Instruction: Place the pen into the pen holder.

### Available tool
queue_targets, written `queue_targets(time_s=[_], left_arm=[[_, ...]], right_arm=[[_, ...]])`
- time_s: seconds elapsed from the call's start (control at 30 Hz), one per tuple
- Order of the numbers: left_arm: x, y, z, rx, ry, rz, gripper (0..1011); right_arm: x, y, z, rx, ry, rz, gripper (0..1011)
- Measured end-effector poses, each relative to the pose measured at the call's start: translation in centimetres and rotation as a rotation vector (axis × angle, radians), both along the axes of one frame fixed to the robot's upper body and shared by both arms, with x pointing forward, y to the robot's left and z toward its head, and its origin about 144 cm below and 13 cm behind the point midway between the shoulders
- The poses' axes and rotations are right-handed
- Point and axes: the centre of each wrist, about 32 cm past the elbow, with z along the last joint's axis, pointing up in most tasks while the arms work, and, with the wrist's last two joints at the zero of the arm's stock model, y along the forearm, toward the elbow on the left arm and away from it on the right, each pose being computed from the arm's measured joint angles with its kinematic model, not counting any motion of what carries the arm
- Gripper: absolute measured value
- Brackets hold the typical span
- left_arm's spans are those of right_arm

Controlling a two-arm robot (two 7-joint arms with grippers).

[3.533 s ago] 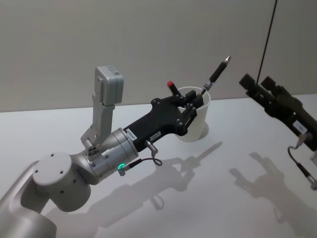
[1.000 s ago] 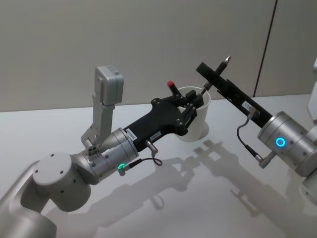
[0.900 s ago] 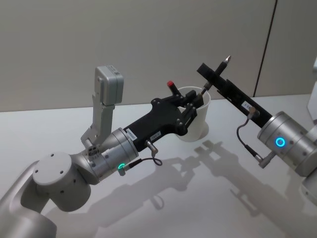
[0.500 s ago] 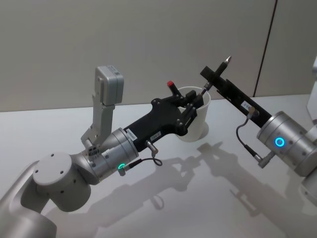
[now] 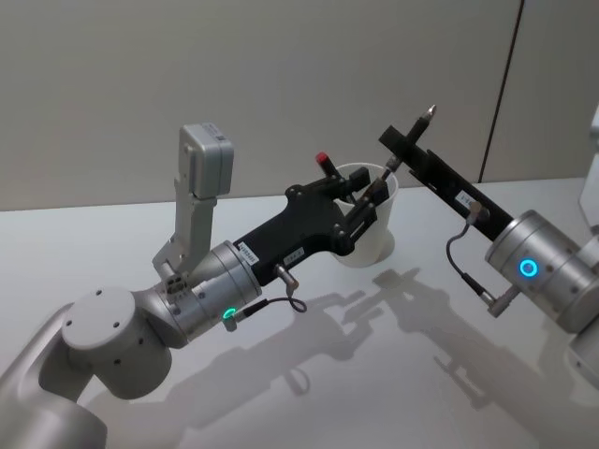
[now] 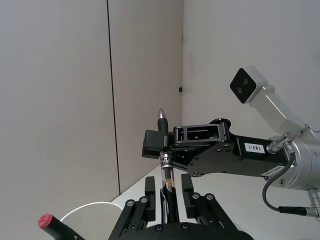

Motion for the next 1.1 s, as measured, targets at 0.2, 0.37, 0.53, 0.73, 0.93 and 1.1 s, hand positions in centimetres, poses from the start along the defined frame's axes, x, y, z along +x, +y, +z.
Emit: queue_targets(time_s=[0.2,0.37,0.53,0.73,0.93,1.1], left_arm=[[0.0,0.0,0.0,0.000,0.000,0.000,474],[0.0,0.0,0.0,0.000,0.000,0.000,631],[0.0,0.0,0.0,0.000,0.000,0.000,787],[0.0,0.0,0.0,0.001,0.000,0.000,957],[0.0,0.0,0.0,0.001,0.000,0.000,1001],[0.0,0.0,0.0,0.001,0.000,0.000,1001]], right_arm=[[0.0,0.0,0.0,0.000,0.000,0.000,131],[0.0,0.0,0.0,0.000,0.000,0.000,131],[0.0,0.0,0.0,0.000,0.000,0.000,131],[0.2,-0.1,0.1,-0.003,-0.009,-0.008,131],[0.8,-0.3,0.3,-0.026,-0.046,-0.031,131],[1.4,-0.7,0.4,-0.061,-0.088,-0.054,132]])
